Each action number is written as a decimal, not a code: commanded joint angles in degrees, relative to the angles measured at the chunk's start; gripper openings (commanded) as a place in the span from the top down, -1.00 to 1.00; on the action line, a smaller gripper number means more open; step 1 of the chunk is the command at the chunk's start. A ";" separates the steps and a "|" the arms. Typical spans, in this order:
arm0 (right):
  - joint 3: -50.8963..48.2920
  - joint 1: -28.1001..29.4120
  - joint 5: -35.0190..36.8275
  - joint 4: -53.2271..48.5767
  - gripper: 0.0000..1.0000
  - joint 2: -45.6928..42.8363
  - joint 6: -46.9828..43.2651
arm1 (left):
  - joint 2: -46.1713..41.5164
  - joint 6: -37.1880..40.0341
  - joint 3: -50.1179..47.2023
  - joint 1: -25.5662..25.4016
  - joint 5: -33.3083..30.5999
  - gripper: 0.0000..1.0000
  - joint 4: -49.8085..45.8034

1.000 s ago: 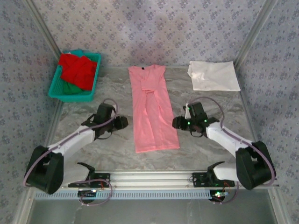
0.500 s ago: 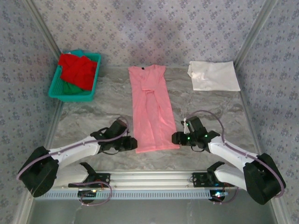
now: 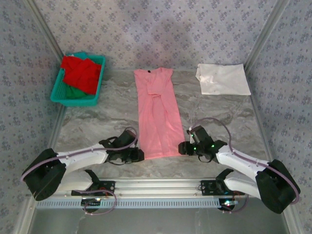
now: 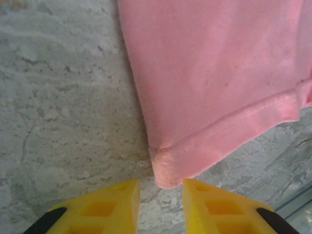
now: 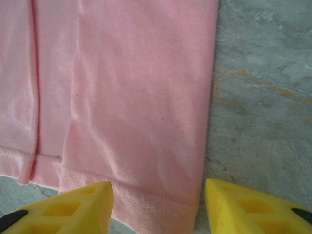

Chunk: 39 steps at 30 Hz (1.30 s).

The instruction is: Fold and stack the t-shirts

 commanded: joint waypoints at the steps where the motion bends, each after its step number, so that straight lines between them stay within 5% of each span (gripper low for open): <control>1: -0.91 0.56 2.15 0.71 -0.08 0.14 1.00 | 1.69 -0.36 -0.26 -0.69 -1.29 0.43 2.12; 12: -4.76 5.20 3.37 1.35 -0.06 -1.09 6.45 | 6.82 0.23 0.75 -1.53 -2.27 0.56 8.64; 24: -2.47 9.20 3.41 2.03 0.64 2.24 7.63 | 4.49 0.73 -0.18 -1.42 -7.10 0.91 7.01; 39: -1.36 12.46 3.56 0.06 1.00 -1.37 8.14 | -10.10 -0.28 -3.47 -1.81 -13.29 1.00 -5.08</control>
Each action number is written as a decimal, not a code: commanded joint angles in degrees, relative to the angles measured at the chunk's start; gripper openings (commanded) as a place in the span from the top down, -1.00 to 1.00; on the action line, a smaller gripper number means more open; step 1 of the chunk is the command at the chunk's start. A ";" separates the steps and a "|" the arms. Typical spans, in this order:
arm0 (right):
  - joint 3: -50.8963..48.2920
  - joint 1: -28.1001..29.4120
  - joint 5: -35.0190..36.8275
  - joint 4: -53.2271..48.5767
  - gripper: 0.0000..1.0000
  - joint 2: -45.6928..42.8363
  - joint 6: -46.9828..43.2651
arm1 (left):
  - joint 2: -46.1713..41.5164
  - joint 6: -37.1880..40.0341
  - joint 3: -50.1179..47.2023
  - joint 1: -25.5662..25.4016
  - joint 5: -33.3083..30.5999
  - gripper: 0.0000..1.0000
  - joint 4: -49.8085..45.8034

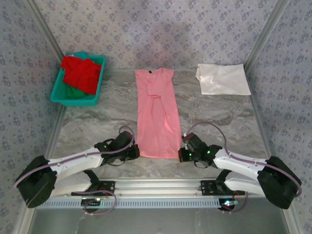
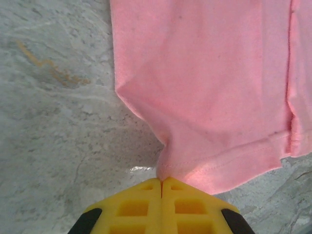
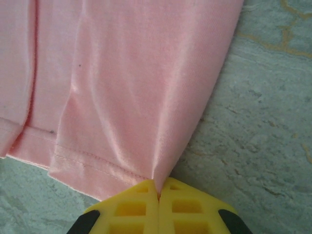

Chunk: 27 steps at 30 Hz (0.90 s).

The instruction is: Fold and stack the t-shirts

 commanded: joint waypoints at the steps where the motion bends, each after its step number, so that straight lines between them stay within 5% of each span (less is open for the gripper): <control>1: 0.43 1.85 -1.16 -2.74 1.00 -1.67 1.35 | -2.62 -0.82 -1.98 -1.12 -1.72 1.00 -5.27; 8: -3.09 8.83 1.54 -4.32 1.00 -7.38 6.80 | -5.99 -3.59 -2.42 -7.32 -4.01 1.00 -9.36; 13: 0.44 8.62 3.65 -7.39 1.00 -9.88 5.24 | -9.83 -0.94 1.60 -7.13 -7.84 1.00 -14.03; 19: 7.39 1.82 0.65 -6.41 1.00 -7.50 -1.32 | -7.68 6.85 8.53 4.84 -0.56 1.00 -11.98; 27: 20.93 -8.14 -1.39 -1.28 1.00 7.92 -12.58 | 9.48 20.19 23.22 14.75 2.22 1.00 -4.87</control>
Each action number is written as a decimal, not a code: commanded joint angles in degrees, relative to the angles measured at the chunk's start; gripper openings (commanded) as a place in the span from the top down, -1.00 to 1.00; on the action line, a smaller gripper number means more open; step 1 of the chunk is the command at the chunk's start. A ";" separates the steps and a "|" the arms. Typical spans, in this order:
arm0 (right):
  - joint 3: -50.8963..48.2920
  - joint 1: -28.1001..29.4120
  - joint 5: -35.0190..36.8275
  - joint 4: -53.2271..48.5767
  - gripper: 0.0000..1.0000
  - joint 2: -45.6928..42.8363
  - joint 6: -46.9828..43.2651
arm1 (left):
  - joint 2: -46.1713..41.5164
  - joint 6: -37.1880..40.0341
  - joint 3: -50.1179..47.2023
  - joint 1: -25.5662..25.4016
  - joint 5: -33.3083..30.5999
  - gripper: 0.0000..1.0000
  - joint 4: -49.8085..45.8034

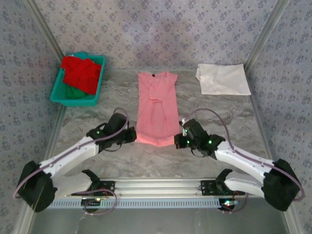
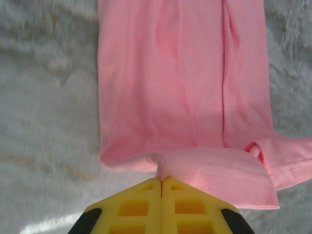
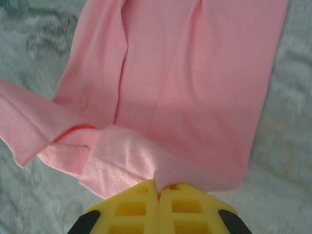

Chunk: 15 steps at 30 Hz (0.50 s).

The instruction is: Fold and stack the t-shirts

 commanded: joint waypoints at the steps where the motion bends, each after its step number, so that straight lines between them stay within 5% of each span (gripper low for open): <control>1: 6.46 -2.46 -0.61 2.58 1.00 6.01 -6.89 | 6.01 7.91 6.21 2.57 0.52 1.00 3.94; 15: 23.34 -12.57 -3.42 5.38 1.00 24.62 -12.62 | 20.60 16.54 19.15 12.45 1.05 1.00 9.13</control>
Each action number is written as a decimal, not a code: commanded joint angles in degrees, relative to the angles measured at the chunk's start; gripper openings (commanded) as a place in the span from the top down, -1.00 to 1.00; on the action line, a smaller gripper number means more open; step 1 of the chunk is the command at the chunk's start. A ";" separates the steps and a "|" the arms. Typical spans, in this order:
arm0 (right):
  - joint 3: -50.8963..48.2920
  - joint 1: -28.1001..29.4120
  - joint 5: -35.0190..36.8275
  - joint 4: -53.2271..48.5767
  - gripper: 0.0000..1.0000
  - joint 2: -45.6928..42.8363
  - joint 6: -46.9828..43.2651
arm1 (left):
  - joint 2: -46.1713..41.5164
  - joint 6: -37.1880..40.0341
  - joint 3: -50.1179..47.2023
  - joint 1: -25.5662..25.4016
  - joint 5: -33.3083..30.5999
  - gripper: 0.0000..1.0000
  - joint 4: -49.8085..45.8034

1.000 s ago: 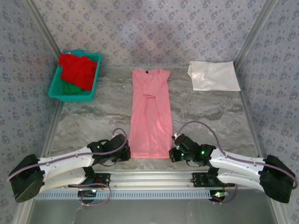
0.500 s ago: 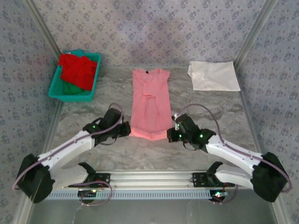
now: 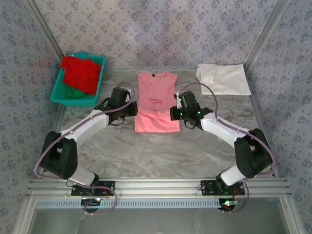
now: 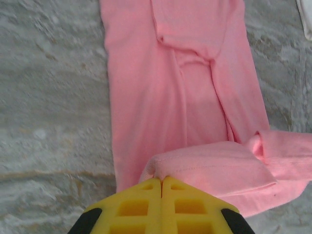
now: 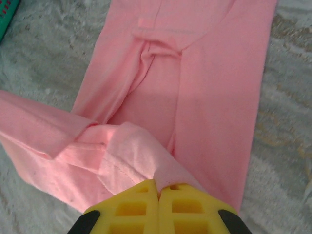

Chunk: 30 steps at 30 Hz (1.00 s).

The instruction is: Fold and stack the t-shirts

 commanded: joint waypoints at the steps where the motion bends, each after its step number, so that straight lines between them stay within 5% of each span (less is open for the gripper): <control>1: 3.27 -1.86 -2.81 0.61 1.00 3.44 -2.35 | 2.43 3.45 2.34 1.86 0.90 1.00 2.25; 14: 16.14 -6.16 -4.04 0.10 1.00 15.89 -2.72 | 19.30 8.58 17.46 4.80 4.35 1.00 2.28; 16: 20.82 -7.64 -4.96 -1.53 0.73 19.47 -2.34 | 23.89 9.54 23.44 6.11 5.54 0.92 0.10; 17: 24.16 -8.41 -5.18 -3.07 0.49 21.59 -2.46 | 26.24 9.87 26.98 6.85 5.32 0.62 -1.34; 18: 27.76 -9.18 -4.95 -5.54 0.35 24.00 -1.89 | 27.91 10.12 30.04 7.60 4.97 0.54 -2.80; 21: 34.43 -11.02 -8.05 -10.00 0.17 27.02 -0.49 | 28.21 9.84 34.37 9.09 2.86 0.46 -5.99; 25: 28.17 -10.16 -8.98 -8.88 0.21 19.48 -1.41 | 17.92 9.23 25.10 7.87 -1.93 0.41 -3.90; 30: 8.42 -6.89 -13.16 0.58 0.51 8.07 -1.31 | 4.66 5.02 3.04 3.48 -0.58 0.37 7.09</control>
